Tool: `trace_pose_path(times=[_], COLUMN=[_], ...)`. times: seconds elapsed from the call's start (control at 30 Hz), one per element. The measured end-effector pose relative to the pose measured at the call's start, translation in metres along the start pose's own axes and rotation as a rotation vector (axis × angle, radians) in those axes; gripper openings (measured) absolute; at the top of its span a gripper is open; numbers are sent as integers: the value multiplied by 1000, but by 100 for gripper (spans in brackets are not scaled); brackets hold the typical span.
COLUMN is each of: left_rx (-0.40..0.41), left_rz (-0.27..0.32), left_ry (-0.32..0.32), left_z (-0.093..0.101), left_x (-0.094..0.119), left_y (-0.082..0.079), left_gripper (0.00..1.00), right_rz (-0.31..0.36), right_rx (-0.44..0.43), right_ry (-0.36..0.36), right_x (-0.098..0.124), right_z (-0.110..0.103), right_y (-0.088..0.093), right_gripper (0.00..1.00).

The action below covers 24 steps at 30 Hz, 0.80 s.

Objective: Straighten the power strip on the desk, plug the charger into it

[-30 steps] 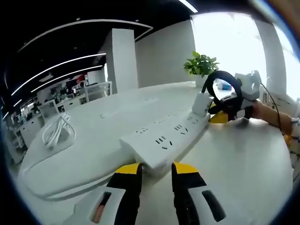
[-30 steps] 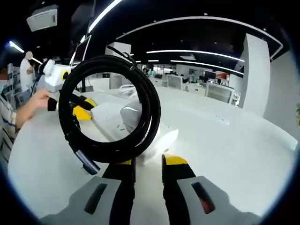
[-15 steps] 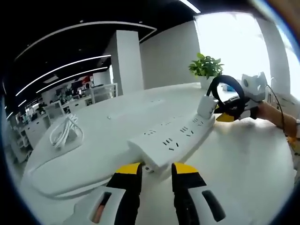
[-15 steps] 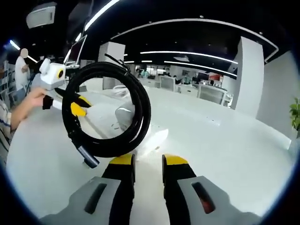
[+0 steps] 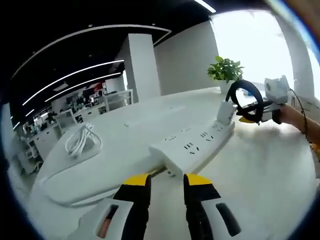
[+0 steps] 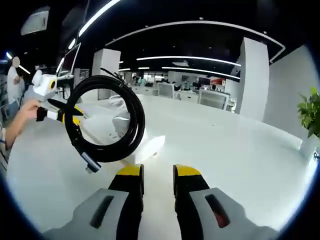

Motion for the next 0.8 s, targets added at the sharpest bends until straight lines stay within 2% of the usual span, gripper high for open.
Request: trace_pose_path(times=[0.13,0.33,0.57,0.8], left_rx=[20,47,66,65], left_rz=[6,25,49,64], left_ry=[-10,-21,-27,-34], left_z=[3,6,12,22], left_x=[10,23,40,53], left_y=[4,8,8,7], left_gripper=[26,26,27,28], right_rz=[2,-7,8,29], right_rx=[8,-57,-84,-152], right_ry=[22,36,67,58], right_x=[8,19,32,42], right_z=[-2,-5,-9,-13], right_y=[0,6,8,11], right_gripper=[22,22,22,23])
Point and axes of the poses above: the point that each gripper's makers call its tool centre point, and the gripper's own axes: x roughly backward along the fingers, z roughly to its right, y roughly out of its underside, the point moved 9 cm from there along x, roughly backward along the fingers, and after that the axes turned 8 degrees about -y, right-handed, at the moved point
